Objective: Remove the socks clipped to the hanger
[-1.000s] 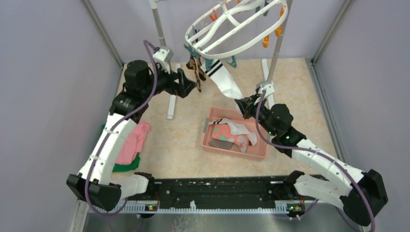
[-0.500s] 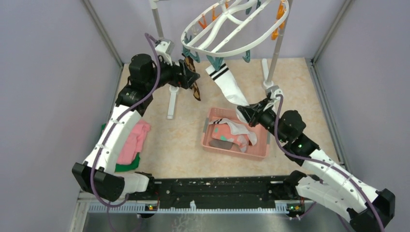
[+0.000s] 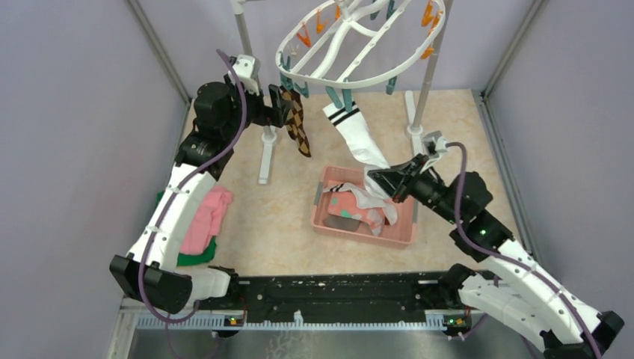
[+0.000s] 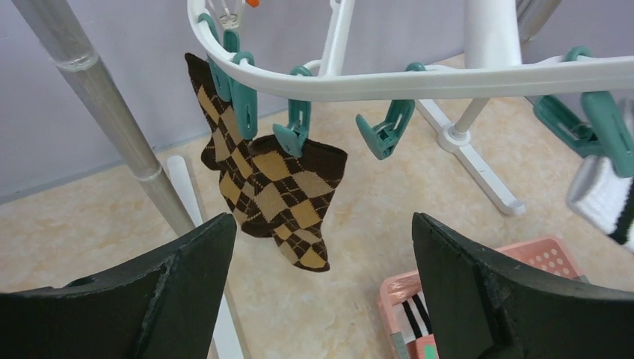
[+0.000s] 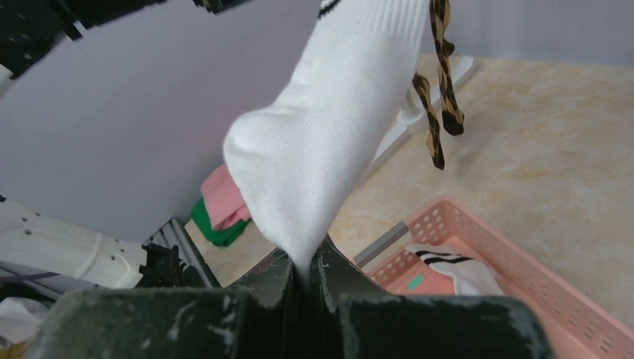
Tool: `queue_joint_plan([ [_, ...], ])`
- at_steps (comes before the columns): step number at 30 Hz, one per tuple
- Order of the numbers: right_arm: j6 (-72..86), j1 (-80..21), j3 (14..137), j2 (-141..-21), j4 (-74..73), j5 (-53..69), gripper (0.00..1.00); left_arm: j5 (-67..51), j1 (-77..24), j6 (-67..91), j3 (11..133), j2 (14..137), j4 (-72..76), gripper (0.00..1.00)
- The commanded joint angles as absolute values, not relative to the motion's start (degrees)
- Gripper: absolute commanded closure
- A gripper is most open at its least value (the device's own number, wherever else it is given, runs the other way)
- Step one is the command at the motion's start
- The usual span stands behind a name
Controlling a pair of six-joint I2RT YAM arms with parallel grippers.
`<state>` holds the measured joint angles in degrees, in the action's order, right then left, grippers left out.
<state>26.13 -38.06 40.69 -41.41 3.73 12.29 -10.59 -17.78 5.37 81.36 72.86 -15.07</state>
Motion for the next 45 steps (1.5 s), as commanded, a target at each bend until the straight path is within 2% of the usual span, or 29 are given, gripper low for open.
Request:
queue_joint_plan([
  [1,24.5,-37.7,45.2,-33.3,-4.0,7.4,1.0,-11.3,-17.7,4.6,82.4,71.9,-13.0,0.06],
  [4,23.1,-37.7,44.7,-31.4,-7.5,4.2,1.0,-15.8,-17.7,7.5,81.4,70.6,-12.4,0.01],
  [9,22.0,-37.6,43.3,-31.3,-8.4,2.5,1.0,-25.7,-18.2,11.8,79.3,69.3,-12.4,0.01],
  [15,26.8,-37.6,40.0,-38.8,3.8,9.9,1.0,-35.4,-19.6,19.7,80.4,72.5,-11.2,0.01],
  [21,29.7,-37.6,41.5,-48.0,13.0,14.4,1.0,-37.3,-19.8,25.3,81.1,75.5,-8.2,0.01],
  [26,30.6,-37.7,42.8,-52.5,15.0,16.4,1.0,-37.5,-19.9,28.6,81.2,77.9,-3.7,0.01],
  [37,31.0,-37.7,42.1,-53.6,15.7,16.7,1.0,-37.6,-22.1,29.3,90.0,85.8,-1.5,0.01],
  [45,31.1,-37.6,41.5,-52.7,14.9,17.3,1.0,-36.3,-22.1,29.5,90.9,87.7,1.3,0.01],
])
